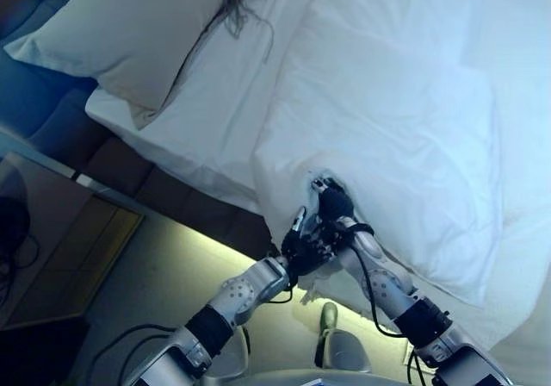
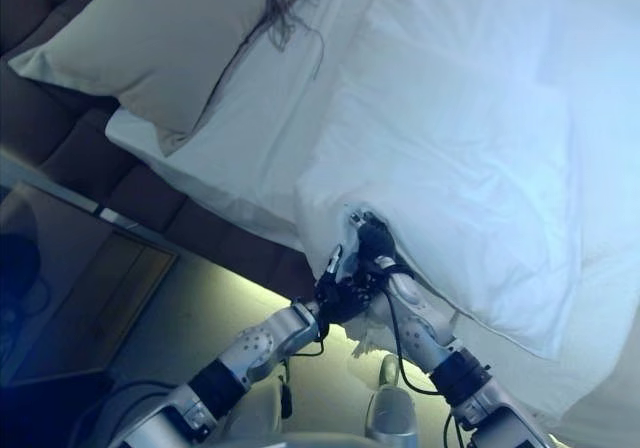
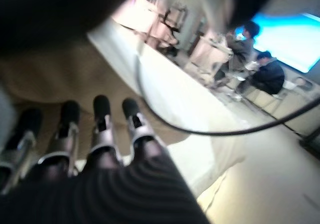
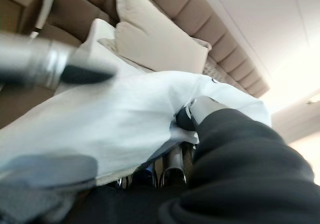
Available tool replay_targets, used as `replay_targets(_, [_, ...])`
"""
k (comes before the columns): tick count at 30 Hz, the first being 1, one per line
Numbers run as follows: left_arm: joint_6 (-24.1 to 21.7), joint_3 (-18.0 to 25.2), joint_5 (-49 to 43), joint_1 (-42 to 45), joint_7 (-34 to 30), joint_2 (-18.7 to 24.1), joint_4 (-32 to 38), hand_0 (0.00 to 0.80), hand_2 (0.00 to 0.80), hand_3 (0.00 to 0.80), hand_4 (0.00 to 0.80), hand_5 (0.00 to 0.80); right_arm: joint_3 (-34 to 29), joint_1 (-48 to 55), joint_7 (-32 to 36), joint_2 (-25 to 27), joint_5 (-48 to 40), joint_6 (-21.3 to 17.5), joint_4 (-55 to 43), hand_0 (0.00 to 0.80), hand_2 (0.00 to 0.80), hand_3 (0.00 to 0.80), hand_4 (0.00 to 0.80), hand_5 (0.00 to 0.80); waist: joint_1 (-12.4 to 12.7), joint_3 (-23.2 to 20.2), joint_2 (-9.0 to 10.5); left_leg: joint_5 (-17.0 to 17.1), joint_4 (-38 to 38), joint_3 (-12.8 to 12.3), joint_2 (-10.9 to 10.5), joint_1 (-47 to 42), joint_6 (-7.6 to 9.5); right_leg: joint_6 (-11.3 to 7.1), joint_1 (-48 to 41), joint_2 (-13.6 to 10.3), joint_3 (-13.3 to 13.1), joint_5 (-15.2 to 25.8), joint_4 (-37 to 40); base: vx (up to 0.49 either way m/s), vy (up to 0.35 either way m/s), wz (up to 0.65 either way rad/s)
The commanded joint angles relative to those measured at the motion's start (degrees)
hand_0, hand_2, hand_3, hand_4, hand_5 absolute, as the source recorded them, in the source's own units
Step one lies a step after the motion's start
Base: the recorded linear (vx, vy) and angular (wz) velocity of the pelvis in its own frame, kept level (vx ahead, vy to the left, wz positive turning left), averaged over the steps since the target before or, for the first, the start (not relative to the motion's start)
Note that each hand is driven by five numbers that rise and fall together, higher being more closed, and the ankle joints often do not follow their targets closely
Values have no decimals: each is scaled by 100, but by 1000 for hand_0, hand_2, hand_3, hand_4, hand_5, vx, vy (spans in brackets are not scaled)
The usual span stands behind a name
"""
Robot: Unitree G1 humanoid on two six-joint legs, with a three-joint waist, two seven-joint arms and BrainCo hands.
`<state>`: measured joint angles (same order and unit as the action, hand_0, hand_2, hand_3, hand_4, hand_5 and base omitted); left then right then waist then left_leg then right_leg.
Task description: Make the bed neatly
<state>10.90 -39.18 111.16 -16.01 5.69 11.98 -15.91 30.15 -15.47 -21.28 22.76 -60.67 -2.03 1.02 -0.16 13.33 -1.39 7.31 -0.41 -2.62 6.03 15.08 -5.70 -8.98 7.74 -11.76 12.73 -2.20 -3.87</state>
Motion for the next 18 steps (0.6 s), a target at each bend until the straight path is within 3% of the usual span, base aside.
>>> replay_targets(1, [315, 19, 184, -319, -875, -77, -197, 0, 0, 0, 0, 0, -238, -239, 701, -83, 144, -593, -665, 800, 800, 800, 800, 800, 155, -89, 109, -37, -2, 15, 326, -36, 9, -294, 637, -392, -175, 1076, 132, 0, 0, 0])
replay_targets(4, [172, 140, 184, -818, -1172, -572, -1466, 0, 0, 0, 0, 0, 51, -506, 749, -521, 209, -611, -232, 800, 800, 800, 800, 800, 60, -160, 245, -32, 12, -108, 410, -141, -39, -271, 536, -341, -220, 1040, 152, 70, -20, -1])
replay_targets(5, [137, 224, 184, -996, -1150, -754, -1785, 72, 72, 72, 72, 72, 141, -617, 642, -647, 207, -540, -199, 800, 800, 800, 800, 800, 18, -187, 279, -28, 31, -144, 442, -189, -59, -260, 484, -329, -234, 1032, 159, 119, 4, -6])
replay_targets(6, [67, 347, 184, -1193, -1002, -929, -2032, 251, 251, 251, 251, 251, 222, -741, 509, -747, 157, -409, -208, 800, 800, 800, 800, 800, -34, -227, 306, -23, 49, -194, 483, -259, -82, -249, 415, -315, -253, 1020, 168, 130, 17, -11])
replay_targets(7, [33, 407, 184, -1262, -901, -1000, -2128, 518, 518, 518, 518, 518, 253, -789, 450, -782, 124, -337, -229, 800, 800, 800, 800, 800, -61, -256, 315, -23, 61, -216, 501, -291, -94, -247, 389, -309, -262, 1014, 170, 136, 25, -18])
replay_targets(10, [29, 651, 184, -1339, -693, -1133, -2403, 800, 800, 800, 800, 800, 283, -869, 353, -790, -47, -91, -333, 800, 800, 800, 800, 800, -128, -375, 314, -32, 67, -287, 557, -422, -125, -248, 295, -295, -305, 986, 181, 124, 27, -17])
replay_targets(12, [51, 773, 184, -1345, -568, -1144, -2441, 800, 800, 800, 800, 800, 295, -858, 342, -794, -78, 14, -406, 800, 800, 800, 800, 800, -156, -437, 295, -21, 35, -325, 581, -500, -131, -246, 249, -281, -329, 972, 184, 86, 29, -11])
replay_targets(13, [65, 809, 184, -1350, -553, -1148, -2463, 728, 728, 728, 728, 728, 299, -858, 333, -791, -81, 48, -437, 800, 800, 800, 800, 800, -166, -453, 285, -16, 15, -341, 585, -527, -131, -248, 234, -279, -336, 968, 189, 59, 34, -12])
replay_targets(14, [81, 840, 184, -1352, -538, -1148, -2479, 461, 461, 461, 461, 461, 300, -853, 319, -790, -76, 86, -479, 800, 800, 800, 800, 800, -179, -469, 273, -11, -6, -361, 589, -551, -130, -250, 222, -279, -342, 967, 198, 42, 36, -9])
replay_targets(15, [82, 848, 184, -1354, -495, -1142, -2464, 0, 0, 0, 0, 0, 302, -843, 303, -794, -62, 124, -527, 800, 800, 800, 800, 800, -193, -487, 260, -7, -19, -378, 589, -565, -129, -254, 227, -280, -354, 965, 195, 33, 42, -4])
replay_targets(18, [119, 875, 184, -1340, -445, -1150, -2480, 0, 0, 0, 0, 0, 302, -816, 293, -785, -29, 194, -603, 800, 800, 800, 800, 800, -221, -512, 213, 6, -58, -411, 585, -595, -126, -264, 234, -289, -368, 962, 187, 19, 44, -3])
